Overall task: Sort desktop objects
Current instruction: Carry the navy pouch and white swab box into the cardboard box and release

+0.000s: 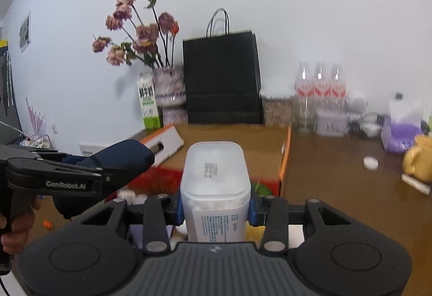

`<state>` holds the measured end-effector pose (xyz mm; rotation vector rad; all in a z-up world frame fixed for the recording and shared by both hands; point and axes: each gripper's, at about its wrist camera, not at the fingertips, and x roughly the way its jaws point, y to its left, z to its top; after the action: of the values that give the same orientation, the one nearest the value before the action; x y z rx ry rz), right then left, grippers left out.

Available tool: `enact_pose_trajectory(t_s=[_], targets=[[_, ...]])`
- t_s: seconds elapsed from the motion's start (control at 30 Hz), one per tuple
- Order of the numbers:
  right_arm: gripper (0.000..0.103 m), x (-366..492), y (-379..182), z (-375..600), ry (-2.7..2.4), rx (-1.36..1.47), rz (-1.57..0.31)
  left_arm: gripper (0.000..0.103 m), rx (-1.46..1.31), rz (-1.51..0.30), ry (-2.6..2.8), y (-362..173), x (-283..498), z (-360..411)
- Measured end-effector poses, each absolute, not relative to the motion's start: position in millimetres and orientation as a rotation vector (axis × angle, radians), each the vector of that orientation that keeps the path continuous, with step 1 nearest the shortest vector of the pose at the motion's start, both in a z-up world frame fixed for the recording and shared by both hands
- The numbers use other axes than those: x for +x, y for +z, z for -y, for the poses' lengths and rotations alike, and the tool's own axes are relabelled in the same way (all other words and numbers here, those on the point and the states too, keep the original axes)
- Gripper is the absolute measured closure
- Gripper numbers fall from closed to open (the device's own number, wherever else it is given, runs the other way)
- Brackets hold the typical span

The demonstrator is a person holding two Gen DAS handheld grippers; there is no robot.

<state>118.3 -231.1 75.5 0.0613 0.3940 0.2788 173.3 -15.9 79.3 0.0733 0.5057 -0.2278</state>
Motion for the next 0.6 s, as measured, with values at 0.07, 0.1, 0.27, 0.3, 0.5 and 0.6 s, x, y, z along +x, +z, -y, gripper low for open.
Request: enact_pose_trajectory(t_s=[0.07,0.1,0.27,0.3,0.5,0.6], targets=[[0.063,139.6,87.9,230.8,0.274,0.054,-0.376,0.036,0.063,-0.498,-0.204,89.8,194.3,13.9],[0.063,152.7,93.3,229.6,0.271,0.051,-0.371,0.036,0.060,-0.500,-0.193,93.4,206.0,13.1],[0.063,236.9,104.9,217.9,0.250,0.042,-0.417,0.036,0.033,-0.553,-0.160,102.2,281.4,10.7],[0.063,255.9,103.4,214.7,0.246,0.043,-0.438,0.036,0.036,-0.571,-0.146,101.5,300.7,12.0],[0.063,360.6,75.8,196.1,0.200,0.039,-0.595,0.036,0.071,-0.677,-0.077,74.5,388.4,16.7],[0.063,399.8,54.5,189.0,0.191,0.039,-0.670,0.036,0.113,-0.722,-0.037,54.0,420.0,19.9]])
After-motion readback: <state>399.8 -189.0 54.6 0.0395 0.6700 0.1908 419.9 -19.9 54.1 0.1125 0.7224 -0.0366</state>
